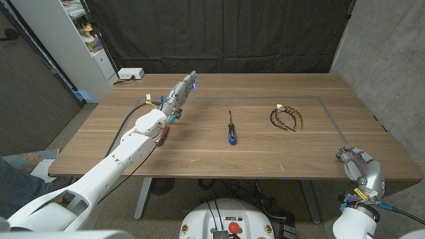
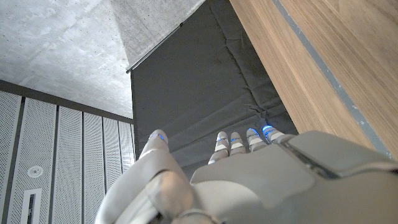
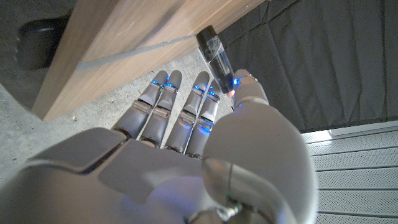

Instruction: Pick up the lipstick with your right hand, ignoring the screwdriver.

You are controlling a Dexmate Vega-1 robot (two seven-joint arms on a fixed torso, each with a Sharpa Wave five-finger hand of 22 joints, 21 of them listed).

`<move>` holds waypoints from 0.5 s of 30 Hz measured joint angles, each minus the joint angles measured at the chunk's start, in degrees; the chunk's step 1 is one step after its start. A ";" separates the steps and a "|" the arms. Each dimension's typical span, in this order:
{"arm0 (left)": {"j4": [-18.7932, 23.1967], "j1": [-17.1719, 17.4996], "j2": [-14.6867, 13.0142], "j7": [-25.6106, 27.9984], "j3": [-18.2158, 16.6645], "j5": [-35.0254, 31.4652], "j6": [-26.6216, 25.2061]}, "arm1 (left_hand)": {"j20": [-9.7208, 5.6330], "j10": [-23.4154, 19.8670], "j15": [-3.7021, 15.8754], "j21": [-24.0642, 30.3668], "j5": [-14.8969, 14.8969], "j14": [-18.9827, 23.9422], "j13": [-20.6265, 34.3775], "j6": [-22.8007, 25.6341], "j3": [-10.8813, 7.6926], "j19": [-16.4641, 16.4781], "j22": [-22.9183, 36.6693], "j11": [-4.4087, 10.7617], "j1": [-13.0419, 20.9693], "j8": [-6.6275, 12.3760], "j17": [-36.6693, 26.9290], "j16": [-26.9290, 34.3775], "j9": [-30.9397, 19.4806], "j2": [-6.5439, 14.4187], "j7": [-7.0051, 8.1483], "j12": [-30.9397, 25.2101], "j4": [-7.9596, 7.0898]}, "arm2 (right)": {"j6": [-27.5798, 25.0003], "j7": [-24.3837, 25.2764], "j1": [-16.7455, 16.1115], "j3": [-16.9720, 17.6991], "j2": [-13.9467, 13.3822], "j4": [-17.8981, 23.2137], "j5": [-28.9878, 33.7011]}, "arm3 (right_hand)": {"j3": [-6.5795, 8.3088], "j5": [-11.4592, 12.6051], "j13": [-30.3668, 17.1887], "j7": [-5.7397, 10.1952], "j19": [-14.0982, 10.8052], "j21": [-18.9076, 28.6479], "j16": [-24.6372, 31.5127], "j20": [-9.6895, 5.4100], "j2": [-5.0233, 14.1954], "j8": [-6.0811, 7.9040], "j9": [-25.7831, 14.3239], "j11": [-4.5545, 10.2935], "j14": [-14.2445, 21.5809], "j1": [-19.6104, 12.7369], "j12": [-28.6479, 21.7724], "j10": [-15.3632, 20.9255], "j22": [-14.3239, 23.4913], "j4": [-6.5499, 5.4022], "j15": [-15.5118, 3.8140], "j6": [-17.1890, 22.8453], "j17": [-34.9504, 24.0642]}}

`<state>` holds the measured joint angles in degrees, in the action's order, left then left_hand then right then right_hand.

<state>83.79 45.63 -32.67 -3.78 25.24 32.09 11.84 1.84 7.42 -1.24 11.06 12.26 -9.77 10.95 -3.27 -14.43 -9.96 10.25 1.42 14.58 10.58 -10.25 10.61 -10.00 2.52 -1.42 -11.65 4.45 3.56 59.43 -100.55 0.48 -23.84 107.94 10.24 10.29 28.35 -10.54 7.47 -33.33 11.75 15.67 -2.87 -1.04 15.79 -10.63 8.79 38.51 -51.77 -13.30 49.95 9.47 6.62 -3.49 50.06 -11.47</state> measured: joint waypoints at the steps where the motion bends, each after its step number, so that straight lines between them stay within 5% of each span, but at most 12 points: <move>1: 0.00 0.00 0.00 -0.09 0.00 0.05 0.16 | 0.00 0.00 0.00 0.00 0.00 0.00 0.00 0.00 0.00 0.00 0.00 0.00 0.00 0.00 0.00 0.00 0.00 0.00 0.00 0.00 0.00 | -0.26 0.00 -0.09 0.06 0.06 0.34 0.20 | 0.00 0.00 0.00 0.00 0.00 0.00 0.00 0.00 0.00 0.00 0.00 0.00 0.01 0.00 0.00 0.00 0.00 0.00 -0.01 0.00 0.00; 15: -1.27 -0.04 0.28 -1.05 -0.29 0.45 1.53 | 0.00 0.00 0.00 0.00 0.00 0.00 0.00 0.00 -0.01 0.00 0.00 0.00 0.00 0.00 0.00 0.00 0.00 0.00 0.00 0.00 -0.02 | -2.22 -0.70 -1.03 0.98 0.52 4.16 1.56 | 0.00 -0.36 0.00 0.00 -0.62 0.00 -0.22 -0.21 0.00 -0.34 0.00 -0.22 0.92 0.00 0.45 0.22 0.00 0.00 -0.30 0.62 0.00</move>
<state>82.52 45.59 -32.39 -4.83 24.95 32.54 13.37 1.84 7.42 -1.24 11.06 12.26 -9.77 10.95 -3.27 -14.44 -9.96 10.25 1.42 14.58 10.58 -10.25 10.61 -10.00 2.52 -1.42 -11.64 4.43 1.33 58.73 -101.58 1.47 -23.32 112.10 11.79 10.29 28.00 -10.54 7.47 -33.94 11.75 15.46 -3.08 -1.04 15.45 -10.62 8.57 39.43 -51.76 -12.85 50.17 9.46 6.62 -3.79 50.68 -11.47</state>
